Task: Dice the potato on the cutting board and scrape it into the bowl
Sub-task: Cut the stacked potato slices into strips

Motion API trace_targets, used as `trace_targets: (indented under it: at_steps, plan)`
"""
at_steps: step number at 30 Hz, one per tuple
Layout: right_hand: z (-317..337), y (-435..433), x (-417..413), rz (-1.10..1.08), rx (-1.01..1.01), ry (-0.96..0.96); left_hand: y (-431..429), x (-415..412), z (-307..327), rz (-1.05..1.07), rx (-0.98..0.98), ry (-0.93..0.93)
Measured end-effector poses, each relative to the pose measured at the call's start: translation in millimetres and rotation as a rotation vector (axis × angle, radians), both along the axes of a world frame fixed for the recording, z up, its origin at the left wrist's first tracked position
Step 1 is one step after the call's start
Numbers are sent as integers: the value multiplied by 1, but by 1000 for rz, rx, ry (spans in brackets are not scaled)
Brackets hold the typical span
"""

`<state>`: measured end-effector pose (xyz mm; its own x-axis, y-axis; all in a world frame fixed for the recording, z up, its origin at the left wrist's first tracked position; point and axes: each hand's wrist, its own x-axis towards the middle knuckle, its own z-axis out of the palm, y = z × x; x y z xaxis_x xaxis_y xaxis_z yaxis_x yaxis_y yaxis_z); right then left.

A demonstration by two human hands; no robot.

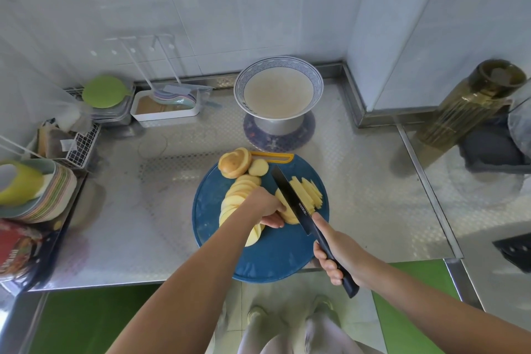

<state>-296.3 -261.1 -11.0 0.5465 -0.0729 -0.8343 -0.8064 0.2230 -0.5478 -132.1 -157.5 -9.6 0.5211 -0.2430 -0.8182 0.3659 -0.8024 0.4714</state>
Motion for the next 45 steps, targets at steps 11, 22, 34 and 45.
trace_targets:
  at_steps: [11,22,34,45]
  plan:
    - [-3,4,3,56,-46,-14,1,-1,0,4,-11,-13]
    - [-4,9,2,28,-67,-27,3,3,-1,18,-39,11]
    - [-7,5,3,0,-59,-28,5,5,-2,35,-47,58]
    - [-7,5,4,9,-59,-34,4,5,-1,49,-57,55]
